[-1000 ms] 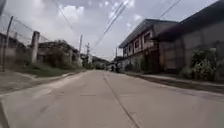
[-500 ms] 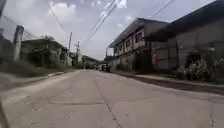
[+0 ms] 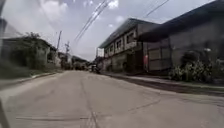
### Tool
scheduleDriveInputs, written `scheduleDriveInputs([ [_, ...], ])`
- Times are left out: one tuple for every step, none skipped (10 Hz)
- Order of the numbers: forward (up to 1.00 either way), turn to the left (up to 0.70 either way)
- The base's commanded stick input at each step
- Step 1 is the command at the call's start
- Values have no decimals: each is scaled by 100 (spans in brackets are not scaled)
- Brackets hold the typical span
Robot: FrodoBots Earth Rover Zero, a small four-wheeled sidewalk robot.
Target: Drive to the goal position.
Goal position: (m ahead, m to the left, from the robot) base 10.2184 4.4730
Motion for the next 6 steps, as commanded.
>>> scheduleDriveInputs([
  [100,0],
  [100,0],
  [100,0],
  [100,0],
  [100,0],
  [100,0],
])
